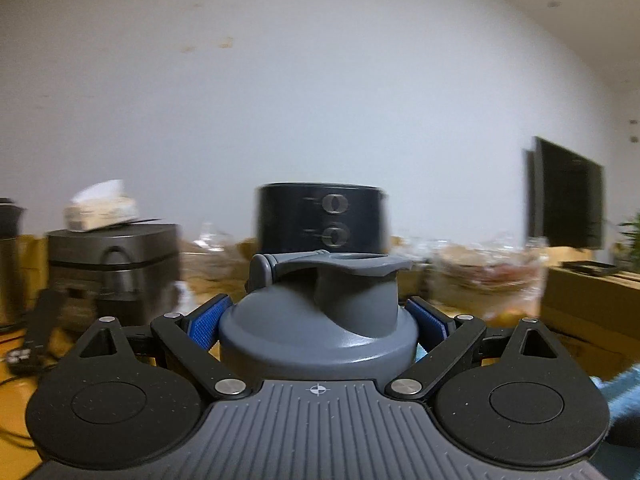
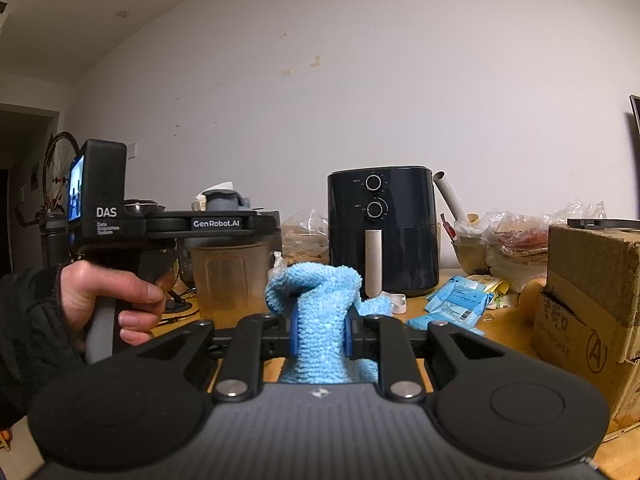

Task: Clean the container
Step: 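Pull the right gripper with the cloth away from the shaker bottle, then lower the shaker bottle onto the table with the left gripper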

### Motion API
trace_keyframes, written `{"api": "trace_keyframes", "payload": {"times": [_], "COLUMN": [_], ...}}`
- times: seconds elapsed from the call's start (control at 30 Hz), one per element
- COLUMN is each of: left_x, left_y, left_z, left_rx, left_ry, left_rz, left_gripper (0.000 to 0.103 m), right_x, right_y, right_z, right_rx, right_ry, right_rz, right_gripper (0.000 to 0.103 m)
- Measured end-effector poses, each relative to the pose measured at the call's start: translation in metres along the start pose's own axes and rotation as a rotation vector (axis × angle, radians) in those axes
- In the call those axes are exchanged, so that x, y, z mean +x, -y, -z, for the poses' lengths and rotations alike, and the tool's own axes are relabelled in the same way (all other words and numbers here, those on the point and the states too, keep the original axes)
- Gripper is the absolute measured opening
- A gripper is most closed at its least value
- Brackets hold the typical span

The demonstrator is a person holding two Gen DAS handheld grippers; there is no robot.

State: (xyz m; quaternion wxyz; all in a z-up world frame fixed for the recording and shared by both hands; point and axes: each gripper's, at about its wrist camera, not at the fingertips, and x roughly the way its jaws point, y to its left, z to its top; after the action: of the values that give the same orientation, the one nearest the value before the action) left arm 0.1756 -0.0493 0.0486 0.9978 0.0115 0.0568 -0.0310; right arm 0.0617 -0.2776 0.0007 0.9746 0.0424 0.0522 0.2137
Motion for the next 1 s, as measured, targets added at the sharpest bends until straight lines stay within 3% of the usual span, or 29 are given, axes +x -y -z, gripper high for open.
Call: {"api": "trace_keyframes", "payload": {"times": [0.23, 1.0], "left_x": [-0.002, 0.011], "left_y": [-0.002, -0.004], "left_z": [-0.009, -0.017], "left_rx": [-0.005, -0.001], "left_ry": [-0.01, 0.005], "left_rz": [-0.153, -0.144], "left_gripper": [0.094, 0.094], "right_x": [0.002, 0.004], "right_y": [0.001, -0.003], "right_z": [0.0, 0.001], "right_rx": [0.006, -0.008], "right_ry": [-0.005, -0.011], "right_rz": [0.016, 0.051], "right_gripper": [0.018, 0.018]}}
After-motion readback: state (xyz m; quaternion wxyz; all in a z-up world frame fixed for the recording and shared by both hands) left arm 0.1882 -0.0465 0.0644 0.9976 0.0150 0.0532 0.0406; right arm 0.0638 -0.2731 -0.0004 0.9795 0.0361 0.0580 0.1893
